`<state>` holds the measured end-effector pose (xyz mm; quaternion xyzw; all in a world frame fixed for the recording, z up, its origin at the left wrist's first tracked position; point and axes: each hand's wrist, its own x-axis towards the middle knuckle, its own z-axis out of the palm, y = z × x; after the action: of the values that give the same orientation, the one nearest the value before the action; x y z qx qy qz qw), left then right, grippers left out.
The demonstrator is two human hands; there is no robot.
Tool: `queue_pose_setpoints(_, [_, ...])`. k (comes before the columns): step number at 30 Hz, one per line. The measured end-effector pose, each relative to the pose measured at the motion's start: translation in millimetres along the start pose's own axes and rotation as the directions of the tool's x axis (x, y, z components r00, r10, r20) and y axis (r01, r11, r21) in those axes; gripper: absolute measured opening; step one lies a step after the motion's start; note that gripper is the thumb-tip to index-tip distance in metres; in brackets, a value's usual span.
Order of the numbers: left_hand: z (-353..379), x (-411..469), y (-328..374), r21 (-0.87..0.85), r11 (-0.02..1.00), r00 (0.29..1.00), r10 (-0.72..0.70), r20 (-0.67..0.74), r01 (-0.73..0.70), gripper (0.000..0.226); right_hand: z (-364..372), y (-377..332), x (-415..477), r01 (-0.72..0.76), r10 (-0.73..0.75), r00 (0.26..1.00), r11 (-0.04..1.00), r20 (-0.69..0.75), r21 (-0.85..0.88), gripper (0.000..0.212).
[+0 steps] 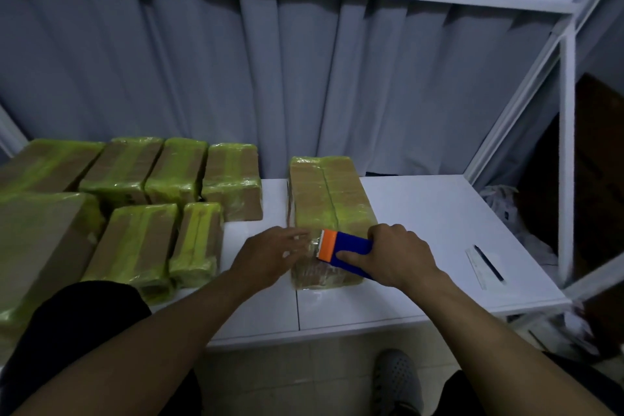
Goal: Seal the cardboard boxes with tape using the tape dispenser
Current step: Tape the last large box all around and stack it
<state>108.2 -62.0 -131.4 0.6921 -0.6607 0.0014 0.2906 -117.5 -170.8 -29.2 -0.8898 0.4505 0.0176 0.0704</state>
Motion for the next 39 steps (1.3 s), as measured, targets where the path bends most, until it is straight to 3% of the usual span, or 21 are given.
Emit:
queue_pose_setpoints(3, [0, 5, -5, 0.099, 0.990, 0.995, 0.103, -0.018, -0.101, 0.027, 1, 3, 1, 0.009, -0.009, 1.000, 1.000, -0.010, 0.015, 0.061])
queue_pose_setpoints(12, [12, 12, -4, 0.128, 0.987, 0.993, 0.104, -0.062, -0.096, 0.031, 2, 10, 10, 0.035, -0.035, 0.999, 0.997, -0.001, 0.067, 0.066])
queue_pose_setpoints(20, [18, 7, -16, 0.158, 0.981, 0.993, 0.115, -0.009, -0.112, 0.041, -11, 7, 8, 0.068, -0.071, 0.997, 0.989, 0.020, 0.134, 0.069])
queue_pose_setpoints(29, [14, 3, -12, 0.152, 0.979, 0.991, 0.135, 0.003, -0.134, 0.031, -23, 15, 2, 0.025, -0.045, 0.994, 0.981, 0.100, 0.192, 0.073])
queue_pose_setpoints(35, [-3, -11, -8, 0.127, 0.983, 0.991, 0.133, -0.027, -0.128, 0.037, -31, 27, -16, -0.020, 0.001, 0.992, 0.988, 0.127, 0.151, 0.065])
queue_pose_setpoints(39, [-10, -15, -10, 0.156, 0.973, 0.985, 0.172, -0.018, -0.167, 0.035, -26, 18, -20, -0.010, 0.001, 0.998, 0.991, 0.067, 0.131, 0.061])
